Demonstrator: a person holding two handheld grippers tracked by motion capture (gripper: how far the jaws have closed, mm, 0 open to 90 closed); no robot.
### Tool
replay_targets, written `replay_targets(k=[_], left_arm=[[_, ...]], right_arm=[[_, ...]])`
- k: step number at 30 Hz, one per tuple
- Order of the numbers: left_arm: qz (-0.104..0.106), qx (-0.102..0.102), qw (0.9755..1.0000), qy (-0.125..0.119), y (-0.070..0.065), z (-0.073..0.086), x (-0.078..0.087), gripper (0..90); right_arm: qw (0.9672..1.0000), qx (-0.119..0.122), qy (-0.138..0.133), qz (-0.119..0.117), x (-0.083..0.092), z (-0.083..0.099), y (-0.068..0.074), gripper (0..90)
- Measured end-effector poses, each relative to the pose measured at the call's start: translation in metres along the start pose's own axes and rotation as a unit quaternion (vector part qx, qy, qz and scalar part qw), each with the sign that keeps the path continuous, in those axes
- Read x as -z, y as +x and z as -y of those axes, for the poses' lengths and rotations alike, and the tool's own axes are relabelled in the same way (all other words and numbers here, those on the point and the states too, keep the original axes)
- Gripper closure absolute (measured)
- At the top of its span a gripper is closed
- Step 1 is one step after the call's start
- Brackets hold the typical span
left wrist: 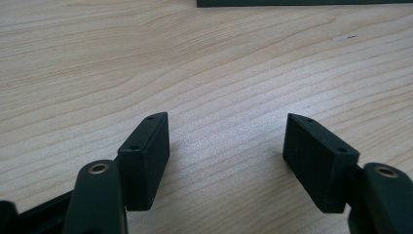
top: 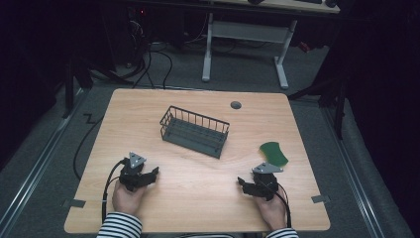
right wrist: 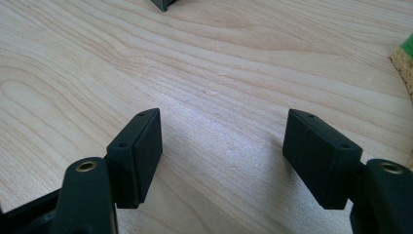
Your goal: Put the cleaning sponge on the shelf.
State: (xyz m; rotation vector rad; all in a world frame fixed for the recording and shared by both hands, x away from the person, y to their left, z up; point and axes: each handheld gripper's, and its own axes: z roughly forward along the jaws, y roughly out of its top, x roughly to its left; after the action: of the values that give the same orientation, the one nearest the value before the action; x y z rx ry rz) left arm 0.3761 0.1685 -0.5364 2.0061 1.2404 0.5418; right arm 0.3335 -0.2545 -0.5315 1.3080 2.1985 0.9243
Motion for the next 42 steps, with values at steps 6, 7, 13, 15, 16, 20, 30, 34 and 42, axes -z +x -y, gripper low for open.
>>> replay_targets(k=[6,7,13,15,16,20,30,34,42], left_arm=[[0.000,0.001,1.0000,0.000,0.000,0.000,0.000,35.2],[0.000,0.001,1.0000,0.000,0.000,0.000,0.000,35.1],[0.004,-0.001,1.0000,0.002,0.000,0.000,0.000,32.4],[0.005,-0.001,1.0000,0.002,0.000,0.000,0.000,32.2],[0.005,-0.001,1.0000,0.002,0.000,0.000,0.000,31.9],[0.010,-0.004,0.9999,0.005,-0.001,-0.001,-0.001,28.8],[-0.002,-0.005,0.9999,0.016,0.000,-0.009,-0.004,34.9],[-0.004,-0.007,0.9998,0.017,0.000,-0.017,-0.005,36.9],[0.004,-0.011,0.9999,0.010,0.003,-0.041,-0.004,39.8]], right_arm=[[1.0000,0.000,0.000,0.000,0.000,0.000,0.000,30.8],[1.0000,0.000,0.000,0.000,0.000,0.000,0.000,30.8],[1.0000,-0.001,0.000,0.001,0.000,0.000,0.000,30.7],[1.0000,-0.001,0.000,0.001,0.000,0.000,0.001,30.7],[1.0000,-0.001,0.000,0.001,0.000,0.000,0.001,30.7],[1.0000,-0.002,0.002,0.002,0.000,0.000,0.001,30.5],[0.9986,-0.048,-0.010,-0.021,0.000,-0.004,-0.006,48.5],[0.9984,-0.051,-0.011,-0.023,0.001,-0.007,-0.006,51.3],[0.9982,-0.032,-0.026,-0.043,0.003,-0.034,0.002,57.6]])
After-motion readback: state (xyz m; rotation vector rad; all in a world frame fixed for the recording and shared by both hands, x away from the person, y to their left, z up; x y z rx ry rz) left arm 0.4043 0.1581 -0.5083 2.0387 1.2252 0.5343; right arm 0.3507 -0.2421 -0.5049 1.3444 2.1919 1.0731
